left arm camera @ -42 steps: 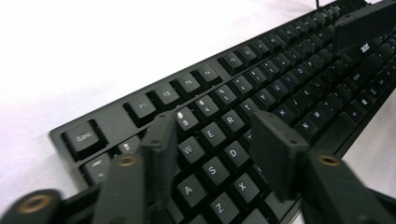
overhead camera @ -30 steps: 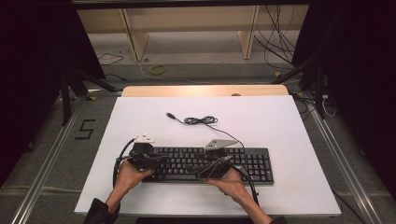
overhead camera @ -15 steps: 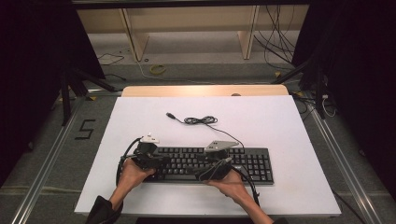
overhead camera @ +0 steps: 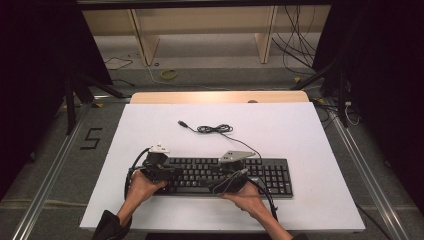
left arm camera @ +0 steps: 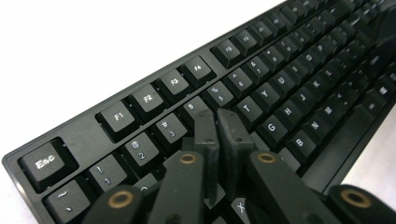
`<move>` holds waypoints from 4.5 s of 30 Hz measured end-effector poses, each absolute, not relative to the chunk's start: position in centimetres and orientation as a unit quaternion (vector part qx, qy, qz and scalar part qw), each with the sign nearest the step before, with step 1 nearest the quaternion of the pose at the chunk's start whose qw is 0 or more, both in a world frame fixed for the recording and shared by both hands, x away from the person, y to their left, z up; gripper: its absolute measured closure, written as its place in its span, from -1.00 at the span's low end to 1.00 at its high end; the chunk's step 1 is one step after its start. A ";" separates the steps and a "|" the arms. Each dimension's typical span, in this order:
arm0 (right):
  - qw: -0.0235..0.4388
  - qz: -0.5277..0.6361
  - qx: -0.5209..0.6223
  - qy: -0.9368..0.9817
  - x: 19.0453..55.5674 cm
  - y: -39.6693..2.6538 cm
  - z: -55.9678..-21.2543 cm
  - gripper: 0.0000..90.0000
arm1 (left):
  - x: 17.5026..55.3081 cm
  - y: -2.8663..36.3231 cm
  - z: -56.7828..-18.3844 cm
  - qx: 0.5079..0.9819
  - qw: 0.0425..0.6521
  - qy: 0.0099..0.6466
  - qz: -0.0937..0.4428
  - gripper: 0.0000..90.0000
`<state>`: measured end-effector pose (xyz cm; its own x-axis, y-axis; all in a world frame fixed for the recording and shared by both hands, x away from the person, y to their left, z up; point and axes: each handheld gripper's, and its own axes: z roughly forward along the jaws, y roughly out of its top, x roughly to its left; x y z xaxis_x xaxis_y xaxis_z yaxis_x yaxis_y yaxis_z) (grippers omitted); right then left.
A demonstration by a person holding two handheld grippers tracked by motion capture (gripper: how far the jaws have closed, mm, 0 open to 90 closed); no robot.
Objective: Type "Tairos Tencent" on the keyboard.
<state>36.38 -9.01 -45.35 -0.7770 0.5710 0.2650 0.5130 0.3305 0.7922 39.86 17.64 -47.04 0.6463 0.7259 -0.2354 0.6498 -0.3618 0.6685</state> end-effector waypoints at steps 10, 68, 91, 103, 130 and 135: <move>0.031 0.474 0.333 0.815 36.4 -9.0 -45.3 -0.23 | 39.5 18.2 -46.3 0.815 0.397 0.421 0.036 0.56; 0.037 0.402 0.309 0.861 37.4 -6.4 -47.4 0.98 | 36.5 19.9 -45.1 0.783 0.466 0.410 0.044 -0.27; 0.039 0.393 0.304 0.867 37.5 -5.9 -48.3 1.00 | 36.1 20.0 -45.5 0.782 0.471 0.407 0.040 -0.29; 0.024 0.417 0.312 0.853 37.6 -6.8 -47.2 0.80 | 36.2 20.1 -45.6 0.780 0.470 0.410 0.040 -0.29; 0.027 0.461 0.317 0.828 37.3 -8.1 -45.6 0.18 | 36.3 19.7 -45.5 0.796 0.456 0.395 0.039 -0.21; 0.031 0.460 0.327 0.825 37.3 -8.5 -45.4 0.02 | 36.3 19.4 -45.8 0.805 0.444 0.391 0.038 -0.01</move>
<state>37.33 -8.51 -45.36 -0.7838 0.5687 0.2495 0.5111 0.3625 0.7793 36.27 19.37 -45.78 0.6920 0.6632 -0.2852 0.5951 -0.3003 0.7454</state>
